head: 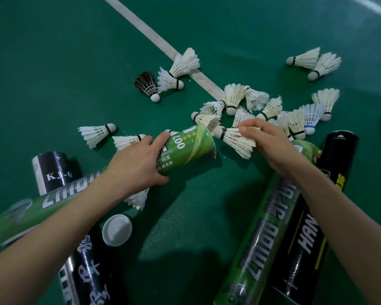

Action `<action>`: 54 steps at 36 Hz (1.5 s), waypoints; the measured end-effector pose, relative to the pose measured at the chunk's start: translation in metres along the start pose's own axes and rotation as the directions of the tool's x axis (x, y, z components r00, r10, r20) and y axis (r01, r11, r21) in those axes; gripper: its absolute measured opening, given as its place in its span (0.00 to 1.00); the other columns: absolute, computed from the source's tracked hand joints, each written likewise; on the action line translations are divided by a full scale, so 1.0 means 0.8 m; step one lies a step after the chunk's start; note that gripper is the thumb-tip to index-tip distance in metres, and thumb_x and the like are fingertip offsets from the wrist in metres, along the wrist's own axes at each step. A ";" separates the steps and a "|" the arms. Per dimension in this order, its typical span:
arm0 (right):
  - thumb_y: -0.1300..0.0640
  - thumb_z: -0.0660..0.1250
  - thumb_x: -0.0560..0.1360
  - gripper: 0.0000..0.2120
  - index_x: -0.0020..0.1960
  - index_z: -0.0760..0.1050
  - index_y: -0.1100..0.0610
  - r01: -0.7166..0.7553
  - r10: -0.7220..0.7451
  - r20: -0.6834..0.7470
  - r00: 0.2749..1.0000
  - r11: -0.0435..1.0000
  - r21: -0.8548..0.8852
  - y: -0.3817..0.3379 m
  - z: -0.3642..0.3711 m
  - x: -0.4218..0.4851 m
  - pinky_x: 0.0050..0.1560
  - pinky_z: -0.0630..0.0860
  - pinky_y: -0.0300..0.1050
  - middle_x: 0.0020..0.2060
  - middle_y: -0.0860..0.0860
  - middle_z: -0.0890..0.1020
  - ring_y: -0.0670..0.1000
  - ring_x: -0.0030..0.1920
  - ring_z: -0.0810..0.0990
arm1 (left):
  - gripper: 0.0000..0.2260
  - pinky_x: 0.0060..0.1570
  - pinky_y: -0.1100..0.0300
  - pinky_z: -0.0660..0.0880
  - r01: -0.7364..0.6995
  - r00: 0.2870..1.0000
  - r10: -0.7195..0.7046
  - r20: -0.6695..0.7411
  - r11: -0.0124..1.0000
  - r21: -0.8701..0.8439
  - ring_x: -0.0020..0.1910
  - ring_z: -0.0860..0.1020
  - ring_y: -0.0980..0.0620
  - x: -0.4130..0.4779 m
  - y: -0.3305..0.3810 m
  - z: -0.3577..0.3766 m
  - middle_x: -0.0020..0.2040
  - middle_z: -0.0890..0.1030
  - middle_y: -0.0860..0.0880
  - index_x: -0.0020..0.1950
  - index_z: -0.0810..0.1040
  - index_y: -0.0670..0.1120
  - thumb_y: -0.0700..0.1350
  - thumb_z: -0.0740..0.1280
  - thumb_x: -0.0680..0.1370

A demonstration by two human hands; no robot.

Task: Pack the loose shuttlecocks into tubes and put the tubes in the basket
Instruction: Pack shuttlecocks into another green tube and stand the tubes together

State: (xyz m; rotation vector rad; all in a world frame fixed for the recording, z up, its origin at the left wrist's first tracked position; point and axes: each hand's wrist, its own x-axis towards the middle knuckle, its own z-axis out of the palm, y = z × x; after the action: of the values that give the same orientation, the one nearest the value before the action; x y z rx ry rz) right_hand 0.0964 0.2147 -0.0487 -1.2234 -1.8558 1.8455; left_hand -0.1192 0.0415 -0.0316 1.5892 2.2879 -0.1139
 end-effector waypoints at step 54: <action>0.56 0.67 0.77 0.17 0.62 0.67 0.46 0.143 -0.136 -0.228 0.964 0.990 0.016 -0.014 0.011 0.008 0.61 0.74 0.51 0.58 0.51 0.73 0.51 0.57 0.75 | 0.43 0.51 0.53 0.74 -0.034 0.999 0.039 0.032 0.992 -0.119 0.55 0.75 0.48 0.012 0.038 -0.008 0.61 0.72 0.52 0.73 0.52 0.59 0.59 0.73 0.65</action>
State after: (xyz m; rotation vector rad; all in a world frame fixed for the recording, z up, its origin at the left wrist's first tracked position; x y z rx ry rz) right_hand 0.0820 0.2149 -0.0424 -1.2031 -1.7333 1.5847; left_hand -0.0961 0.0628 -0.0247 1.5557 2.1952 0.0040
